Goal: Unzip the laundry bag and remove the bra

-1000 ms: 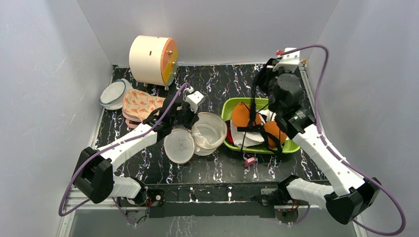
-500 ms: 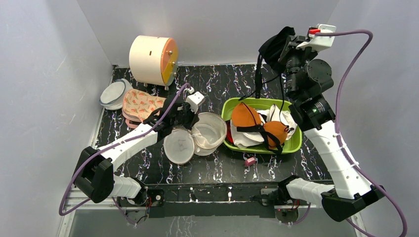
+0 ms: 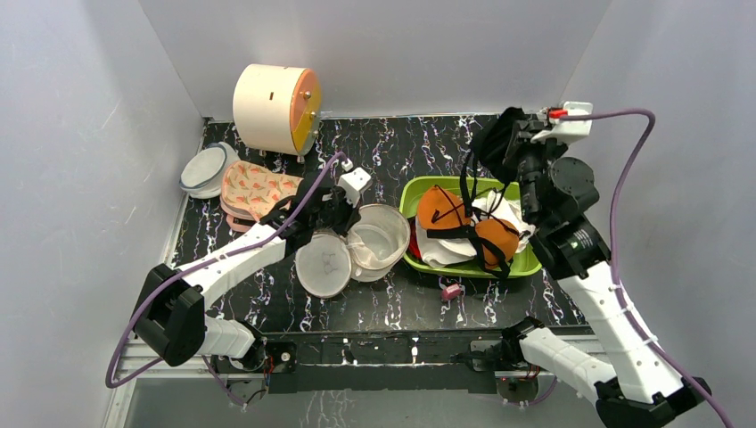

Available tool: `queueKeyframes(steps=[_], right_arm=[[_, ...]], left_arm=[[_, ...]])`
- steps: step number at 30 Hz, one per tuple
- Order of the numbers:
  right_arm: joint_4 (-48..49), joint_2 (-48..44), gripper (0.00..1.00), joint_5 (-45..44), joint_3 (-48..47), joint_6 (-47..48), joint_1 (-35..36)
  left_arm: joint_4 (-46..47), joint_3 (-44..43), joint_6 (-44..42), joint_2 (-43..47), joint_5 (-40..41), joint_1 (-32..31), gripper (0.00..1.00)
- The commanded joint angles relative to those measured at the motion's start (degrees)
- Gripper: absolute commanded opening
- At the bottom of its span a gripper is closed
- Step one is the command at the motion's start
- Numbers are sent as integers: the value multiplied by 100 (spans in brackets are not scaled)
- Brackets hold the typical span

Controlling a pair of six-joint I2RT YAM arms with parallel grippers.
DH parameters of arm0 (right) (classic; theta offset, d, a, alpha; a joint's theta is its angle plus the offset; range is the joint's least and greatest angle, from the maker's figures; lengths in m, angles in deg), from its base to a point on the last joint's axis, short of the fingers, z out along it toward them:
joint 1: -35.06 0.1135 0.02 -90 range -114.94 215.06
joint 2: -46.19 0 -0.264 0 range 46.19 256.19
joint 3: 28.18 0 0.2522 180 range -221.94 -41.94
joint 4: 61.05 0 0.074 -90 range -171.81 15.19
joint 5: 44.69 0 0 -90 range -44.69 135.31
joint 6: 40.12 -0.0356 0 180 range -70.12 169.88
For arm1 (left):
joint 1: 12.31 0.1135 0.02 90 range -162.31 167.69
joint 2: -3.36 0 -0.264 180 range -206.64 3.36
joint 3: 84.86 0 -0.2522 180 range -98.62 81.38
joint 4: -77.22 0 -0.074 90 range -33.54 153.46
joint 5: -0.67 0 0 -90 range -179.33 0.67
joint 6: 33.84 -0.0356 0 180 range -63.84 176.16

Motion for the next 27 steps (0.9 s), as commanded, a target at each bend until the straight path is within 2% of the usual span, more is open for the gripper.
queueKeyframes(steps=[1, 12, 20, 27], right_arm=[[-305, -351, 0, 6, 524, -403, -24], [-919, -395, 0, 449, 1738, -1868, -20], [-1541, 224, 0, -208, 2077, -2962, -60], [-1345, 588, 1, -271, 2601, -3276, -267]], left_arm=[[-20, -14, -81, 30, 96, -81, 0], [-33, -17, -78, -32, 247, -146, 0], [-43, 6, -68, -31, 549, -199, 0], [6, 42, -85, -14, 766, -227, 0]])
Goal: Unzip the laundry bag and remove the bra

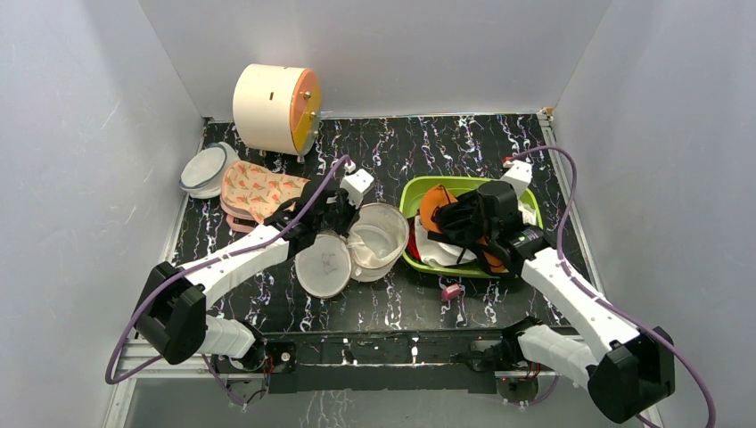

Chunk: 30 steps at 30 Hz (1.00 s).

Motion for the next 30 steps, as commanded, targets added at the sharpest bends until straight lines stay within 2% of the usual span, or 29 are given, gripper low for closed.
queueKeyframes(steps=[1, 4, 10, 22, 24, 28, 30], right_arm=[[192, 142, 1, -162, 273, -394, -223], [268, 260, 2, -51, 449, -512, -383], [414, 210, 9, 268, 665, -567, -546], [156, -525, 40, 348, 308, -177, -553], [146, -676, 45, 391, 286, -107, -558], [52, -968, 56, 393, 198, 78, -553], [-7, -1089, 61, 395, 143, 169, -553]], left_arm=[[15, 48, -48, 57, 249, -45, 0], [12, 42, -51, 48, 298, -60, 0], [45, 50, -47, 18, 356, -70, 0], [135, 76, -57, -34, 445, -67, 0], [156, 88, -61, -19, 489, -72, 6], [238, 178, -88, 66, 626, -78, 30], [274, 202, -94, 123, 729, -77, 38]])
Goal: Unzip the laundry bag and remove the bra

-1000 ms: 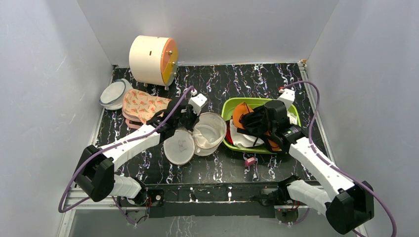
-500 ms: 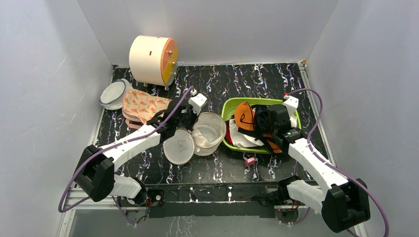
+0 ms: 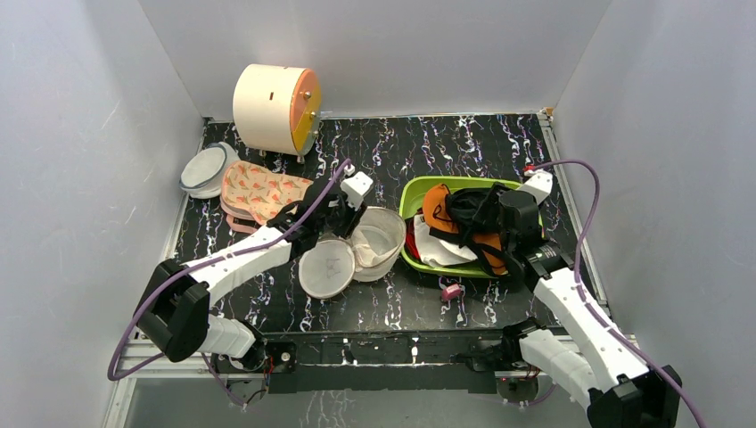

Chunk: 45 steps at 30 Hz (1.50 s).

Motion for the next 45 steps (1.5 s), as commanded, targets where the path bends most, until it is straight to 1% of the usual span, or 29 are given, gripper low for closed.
queueKeyframes(steps=[1, 2, 4, 6, 8, 10, 13, 15, 16, 20, 23, 26, 30, 33, 36, 37, 38, 41, 45], right_arm=[[-35, -326, 65, -5, -389, 321, -18], [-72, -393, 67, 41, -415, 377, -16], [-136, -546, 77, 211, -457, 503, -16], [-138, -728, 89, 458, -448, 629, -16], [-78, -900, 98, 636, -366, 685, -16], [-42, -1020, 98, 794, -325, 763, -16], [-148, -1050, 98, 1032, -401, 876, -16], [-230, -1018, 98, 1196, -483, 905, -16], [-267, -1002, 98, 1300, -519, 911, -16], [-180, -922, 98, 2055, -443, 861, -22], [-89, -747, 98, 2657, -379, 617, -16], [185, -626, 98, 2955, -341, 395, -11], [363, -525, 98, 3039, -595, 489, -7], [489, -291, 98, 3324, -879, 767, 0], [551, 24, 98, 3740, -1146, 894, 93], [615, 74, 98, 3747, -1168, 890, 169], [711, 97, 98, 3701, -1166, 881, 282], [984, 157, 98, 3335, -1184, 896, 742], [1094, 545, 98, 2608, -1470, 1187, 1755]], left_arm=[[152, 89, -47, 245, 264, -41, 42], [168, 113, -49, 283, 296, -46, 45], [209, 141, -55, 367, 335, -48, 52], [227, 153, -65, 459, 360, -48, 65], [228, 160, -84, 546, 394, -48, 74], [236, 177, -99, 639, 452, -48, 83], [302, 238, -107, 847, 571, -48, 90], [398, 296, -112, 998, 622, -50, 93], [440, 326, -119, 1088, 647, -48, 97], [687, 516, -115, 1577, 807, -69, 98], [843, 665, -117, 1953, 1061, -150, 98], [735, 682, -79, 2239, 1210, -238, 98], [689, 734, -83, 2605, 1361, -249, 98], [958, 798, -222, 2842, 1892, -254, 98], [1451, 1142, -325, 3105, 2648, -246, 98], [1609, 1266, -421, 3186, 2874, -248, 98], [1569, 1275, -459, 3272, 3055, -250, 98], [1730, 1430, -675, 3496, 3692, -249, 98], [2107, 1619, -907, 3595, 4333, -255, 98]])
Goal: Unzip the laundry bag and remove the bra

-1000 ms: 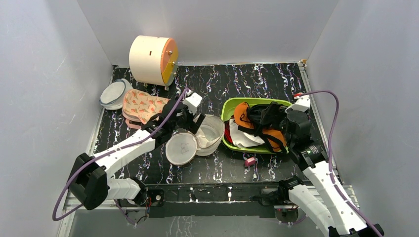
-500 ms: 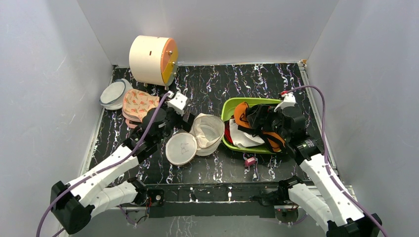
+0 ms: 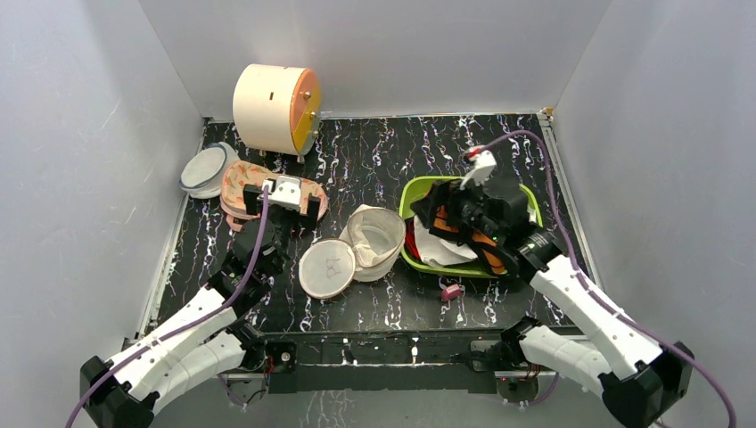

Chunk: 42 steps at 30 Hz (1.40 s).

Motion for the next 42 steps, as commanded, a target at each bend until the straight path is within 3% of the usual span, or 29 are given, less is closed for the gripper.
queueKeyframes(steps=[1, 11, 17, 23, 28, 34, 42], right_arm=[[595, 437, 98, -846, -604, 512, 1175], [1040, 2185, 98, -2618, -964, 1985, 3806], [1845, 2889, 98, -3615, -698, 4038, 5133], [2075, 3020, 98, -2816, -350, 5400, 5403], [3089, 3145, 98, -3321, 299, 6747, 5731], [3104, 3874, 97, -3730, 105, 7301, 5759], [3063, 4562, 90, -3365, -135, 7517, 5759]], left_arm=[[708, 120, -362, 144, 1077, -22, 98], [513, -102, -498, -116, 1417, -21, 98], [684, -29, -608, -13, 1434, -14, 98], [562, -111, -525, -270, 1427, -10, 98], [906, 84, -508, -220, 1579, 87, 98], [764, 10, -394, -298, 1517, 189, 98], [733, 4, -226, -324, 1460, 342, 98]])
